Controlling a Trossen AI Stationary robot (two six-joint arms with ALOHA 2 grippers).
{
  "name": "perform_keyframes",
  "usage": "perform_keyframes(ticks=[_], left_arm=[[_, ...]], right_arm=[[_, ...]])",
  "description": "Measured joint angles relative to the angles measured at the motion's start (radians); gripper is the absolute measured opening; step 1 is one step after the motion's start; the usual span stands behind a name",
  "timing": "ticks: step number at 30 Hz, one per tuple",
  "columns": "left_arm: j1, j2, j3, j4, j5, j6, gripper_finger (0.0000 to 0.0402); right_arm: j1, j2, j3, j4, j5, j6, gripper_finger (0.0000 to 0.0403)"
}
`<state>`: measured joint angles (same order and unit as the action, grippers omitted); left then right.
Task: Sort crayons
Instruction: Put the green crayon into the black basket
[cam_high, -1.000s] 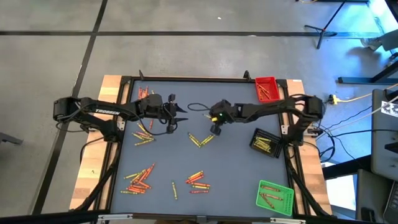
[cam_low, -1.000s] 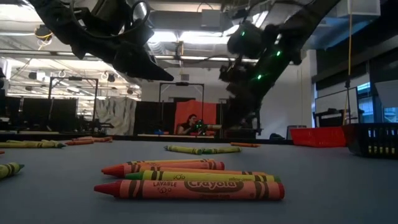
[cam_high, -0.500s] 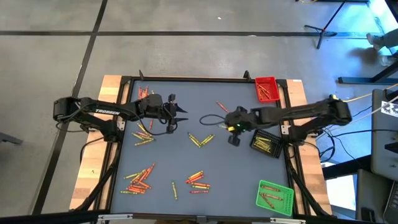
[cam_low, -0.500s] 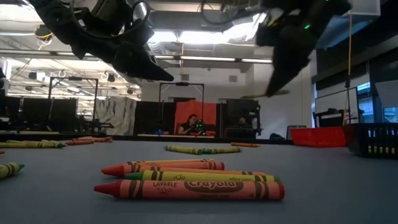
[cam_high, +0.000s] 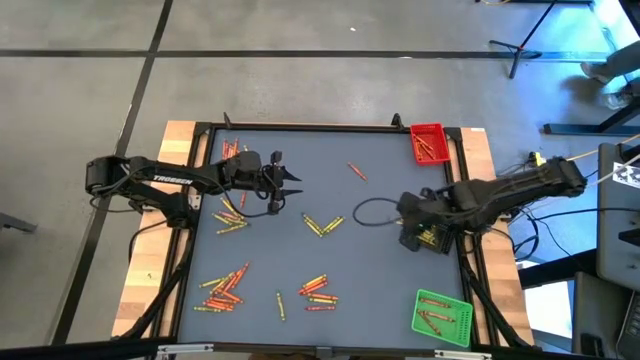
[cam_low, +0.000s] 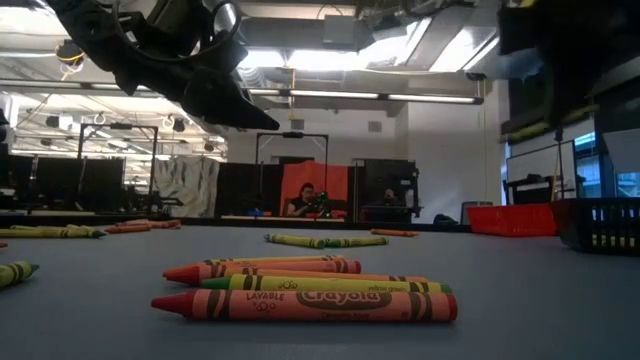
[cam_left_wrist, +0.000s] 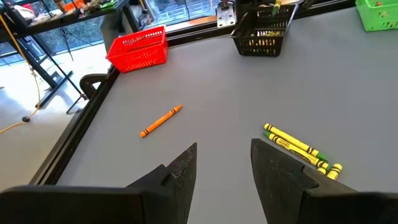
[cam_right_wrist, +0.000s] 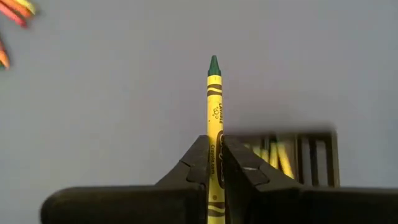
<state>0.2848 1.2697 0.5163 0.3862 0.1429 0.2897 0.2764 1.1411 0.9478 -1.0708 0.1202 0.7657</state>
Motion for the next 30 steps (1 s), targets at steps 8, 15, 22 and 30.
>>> perform_keyframes(ticks=[8,15,22,30], left_arm=[[0.0,0.0,0.0,0.0,0.0,0.0,0.0135],[0.0,0.0,0.0,0.0,0.0,0.0,0.0135],[0.0,0.0,0.0,0.003,0.0,0.0,0.0135],[0.0,0.0,0.0,0.008,0.0,0.0,0.0135]], right_arm=[[0.141,-0.007,-0.046,-0.213,0.022,0.278,0.0026],[0.19,-0.007,-0.18,-0.199,0.006,0.356,0.0026],[0.189,-0.006,-0.228,-0.13,0.038,0.361,0.0027],[0.188,-0.007,-0.222,-0.117,0.018,0.353,0.013]])
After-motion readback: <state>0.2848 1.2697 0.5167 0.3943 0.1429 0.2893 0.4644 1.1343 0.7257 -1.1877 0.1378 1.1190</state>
